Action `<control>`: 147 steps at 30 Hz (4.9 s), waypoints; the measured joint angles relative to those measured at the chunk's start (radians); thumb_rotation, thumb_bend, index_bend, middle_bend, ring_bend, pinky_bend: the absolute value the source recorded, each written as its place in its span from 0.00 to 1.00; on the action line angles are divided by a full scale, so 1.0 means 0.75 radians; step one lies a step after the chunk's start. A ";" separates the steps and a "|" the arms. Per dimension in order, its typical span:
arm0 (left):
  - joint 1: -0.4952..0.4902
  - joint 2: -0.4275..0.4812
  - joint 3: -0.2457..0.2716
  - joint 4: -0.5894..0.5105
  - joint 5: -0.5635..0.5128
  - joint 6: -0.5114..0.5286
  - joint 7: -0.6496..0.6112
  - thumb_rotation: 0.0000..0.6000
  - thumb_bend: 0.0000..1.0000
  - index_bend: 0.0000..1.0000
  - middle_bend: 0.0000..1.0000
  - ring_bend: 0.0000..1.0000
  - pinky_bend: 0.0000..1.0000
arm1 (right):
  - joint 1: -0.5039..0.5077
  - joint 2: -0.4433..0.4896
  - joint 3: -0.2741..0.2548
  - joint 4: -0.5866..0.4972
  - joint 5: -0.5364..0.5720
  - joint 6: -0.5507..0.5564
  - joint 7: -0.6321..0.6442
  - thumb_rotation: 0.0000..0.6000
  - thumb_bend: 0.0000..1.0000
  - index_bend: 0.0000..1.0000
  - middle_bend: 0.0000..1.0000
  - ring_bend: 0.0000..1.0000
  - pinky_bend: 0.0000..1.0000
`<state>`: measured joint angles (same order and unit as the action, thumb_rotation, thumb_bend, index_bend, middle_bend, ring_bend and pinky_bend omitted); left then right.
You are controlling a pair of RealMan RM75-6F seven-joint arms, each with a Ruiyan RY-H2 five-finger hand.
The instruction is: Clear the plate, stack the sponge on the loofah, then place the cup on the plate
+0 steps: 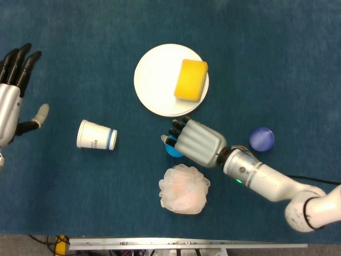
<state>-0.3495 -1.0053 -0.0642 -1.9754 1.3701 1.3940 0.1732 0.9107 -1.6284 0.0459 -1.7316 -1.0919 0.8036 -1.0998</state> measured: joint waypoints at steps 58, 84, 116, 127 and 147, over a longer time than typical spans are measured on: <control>0.046 -0.010 -0.016 0.004 0.077 -0.112 -0.116 1.00 0.32 0.04 0.00 0.00 0.13 | -0.152 0.400 -0.169 0.160 -0.151 0.180 0.527 1.00 0.00 0.46 0.44 0.37 0.50; 0.034 -0.027 -0.020 -0.002 0.079 -0.146 -0.113 1.00 0.32 0.04 0.00 0.00 0.13 | -0.225 0.440 -0.224 0.196 -0.183 0.093 0.533 1.00 0.00 0.20 0.34 0.29 0.47; 0.107 0.056 0.005 -0.048 0.133 -0.065 -0.156 1.00 0.32 0.04 0.00 0.00 0.13 | 0.145 0.282 0.061 0.008 0.418 0.109 0.149 1.00 0.00 0.20 0.31 0.21 0.36; 0.136 0.078 0.013 -0.042 0.145 -0.041 -0.200 1.00 0.32 0.04 0.00 0.00 0.13 | 0.349 0.041 0.069 0.141 0.689 0.232 -0.083 1.00 0.00 0.20 0.31 0.21 0.34; 0.157 0.099 0.004 -0.030 0.099 -0.045 -0.225 1.00 0.32 0.04 0.00 0.00 0.13 | 0.416 -0.124 0.065 0.469 0.740 0.124 0.027 1.00 0.00 0.20 0.31 0.21 0.34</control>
<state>-0.2320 -0.9308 -0.0616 -1.9980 1.4444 1.3600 0.0044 1.2224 -1.7216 0.0946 -1.3795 -0.5366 0.8967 -1.0794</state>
